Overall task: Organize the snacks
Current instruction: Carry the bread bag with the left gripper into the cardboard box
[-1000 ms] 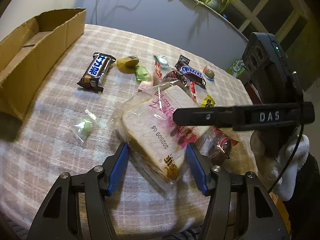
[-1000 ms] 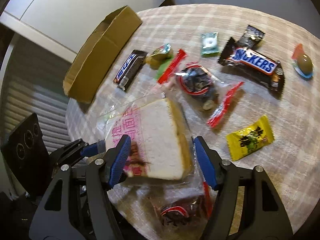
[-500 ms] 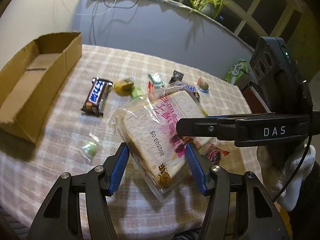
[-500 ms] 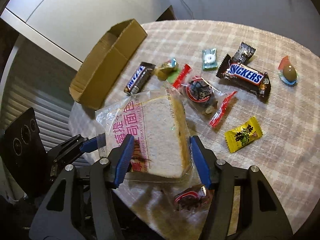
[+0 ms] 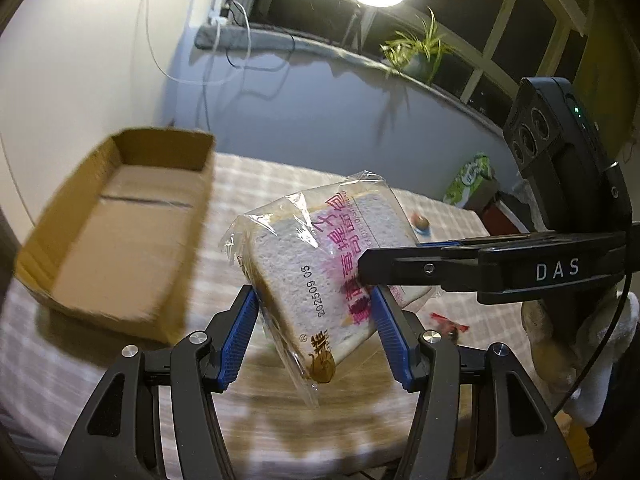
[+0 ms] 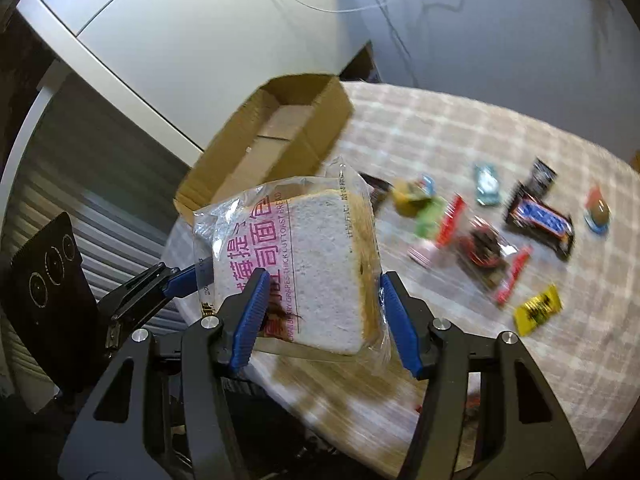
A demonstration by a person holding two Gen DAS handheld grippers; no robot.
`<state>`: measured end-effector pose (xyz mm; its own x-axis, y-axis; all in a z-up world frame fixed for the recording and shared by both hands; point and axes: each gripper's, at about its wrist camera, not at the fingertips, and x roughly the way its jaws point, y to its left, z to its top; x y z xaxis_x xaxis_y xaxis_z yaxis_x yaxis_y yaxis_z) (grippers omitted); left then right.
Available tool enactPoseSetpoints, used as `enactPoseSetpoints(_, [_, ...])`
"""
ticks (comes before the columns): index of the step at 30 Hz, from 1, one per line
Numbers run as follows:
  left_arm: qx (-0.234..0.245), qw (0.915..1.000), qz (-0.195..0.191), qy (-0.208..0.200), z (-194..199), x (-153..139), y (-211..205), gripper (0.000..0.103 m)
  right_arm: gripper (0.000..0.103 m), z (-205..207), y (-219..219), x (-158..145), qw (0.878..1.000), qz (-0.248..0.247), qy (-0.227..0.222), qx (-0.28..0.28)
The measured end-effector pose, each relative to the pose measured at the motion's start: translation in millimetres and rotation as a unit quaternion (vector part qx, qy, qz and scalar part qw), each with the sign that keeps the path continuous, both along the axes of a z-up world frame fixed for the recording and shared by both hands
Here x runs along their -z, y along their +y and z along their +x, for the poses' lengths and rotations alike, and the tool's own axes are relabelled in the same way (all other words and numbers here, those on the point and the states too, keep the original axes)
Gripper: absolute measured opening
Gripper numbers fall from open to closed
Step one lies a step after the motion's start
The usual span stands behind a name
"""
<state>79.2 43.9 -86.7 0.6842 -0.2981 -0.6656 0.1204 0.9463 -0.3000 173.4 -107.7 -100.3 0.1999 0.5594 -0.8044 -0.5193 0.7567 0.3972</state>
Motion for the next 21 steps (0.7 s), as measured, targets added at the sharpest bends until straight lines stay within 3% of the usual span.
enactPoseSetpoints(10, [-0.032, 0.9991, 0.015, -0.021, 14, -15, 63, 0.058, 0.061, 16, 76, -12, 1.0, 0.008, -0.009, -0.02])
enactPoseSetpoints(21, [-0.069, 0.9973, 0.018, -0.012, 32, -7, 116, 0.058, 0.061, 48, 139, -7, 0.999, 0.008, -0.004, -0.051])
